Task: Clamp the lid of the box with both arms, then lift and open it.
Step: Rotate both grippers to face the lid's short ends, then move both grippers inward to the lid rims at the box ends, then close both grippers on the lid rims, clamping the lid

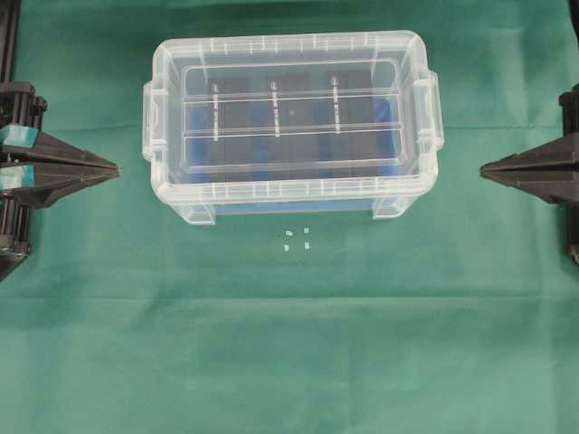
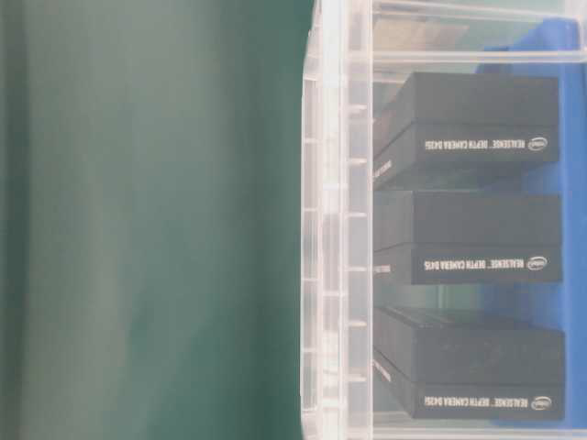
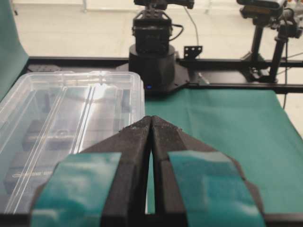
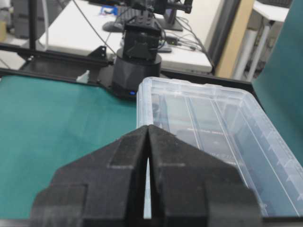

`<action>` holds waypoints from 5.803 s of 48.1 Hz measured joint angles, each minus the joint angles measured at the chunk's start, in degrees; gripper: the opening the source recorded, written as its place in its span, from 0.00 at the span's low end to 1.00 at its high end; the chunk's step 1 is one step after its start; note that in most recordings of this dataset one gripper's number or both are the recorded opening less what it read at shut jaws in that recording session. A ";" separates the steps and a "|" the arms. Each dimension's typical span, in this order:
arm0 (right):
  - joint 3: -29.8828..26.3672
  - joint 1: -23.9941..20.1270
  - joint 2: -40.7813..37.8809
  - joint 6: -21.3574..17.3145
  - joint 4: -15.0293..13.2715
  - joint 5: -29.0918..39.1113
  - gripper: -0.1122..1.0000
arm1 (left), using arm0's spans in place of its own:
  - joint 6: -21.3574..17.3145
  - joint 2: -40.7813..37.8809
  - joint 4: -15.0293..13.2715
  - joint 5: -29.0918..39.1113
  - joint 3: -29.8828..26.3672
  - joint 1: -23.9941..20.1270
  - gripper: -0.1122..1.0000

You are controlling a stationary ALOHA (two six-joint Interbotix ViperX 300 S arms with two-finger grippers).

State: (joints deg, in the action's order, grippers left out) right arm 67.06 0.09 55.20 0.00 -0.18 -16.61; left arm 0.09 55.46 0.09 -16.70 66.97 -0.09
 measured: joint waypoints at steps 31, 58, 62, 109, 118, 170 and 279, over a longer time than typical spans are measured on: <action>-1.41 -2.46 -2.02 -1.41 -0.09 10.02 0.11 | -0.97 -0.18 0.09 7.38 0.00 9.67 0.11; -8.88 -5.27 -8.79 -8.61 0.00 34.98 0.11 | 9.49 -1.93 -0.09 27.33 -1.93 8.44 0.11; -11.34 -5.27 -11.95 -10.28 0.00 42.28 0.11 | 11.34 -3.69 -0.09 33.66 -3.16 7.82 0.11; -20.04 -4.66 -24.26 -13.36 -9.40 65.21 0.11 | 11.07 -14.50 1.14 61.96 -12.48 1.76 0.11; -20.57 -1.76 -24.35 -12.13 -13.45 66.45 0.11 | 6.59 -14.50 1.23 63.63 -13.01 -3.16 0.11; -24.17 19.25 -28.83 10.81 -9.67 64.69 0.11 | -11.16 -23.82 0.97 66.09 -18.54 -20.21 0.11; -31.38 20.04 -39.02 15.73 -3.87 62.14 0.11 | -11.43 -34.89 0.62 66.88 -28.30 -20.21 0.11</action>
State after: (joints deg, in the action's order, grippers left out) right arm 35.68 20.13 16.17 15.73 -4.04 45.53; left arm -11.34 20.57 0.70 50.19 38.67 -20.30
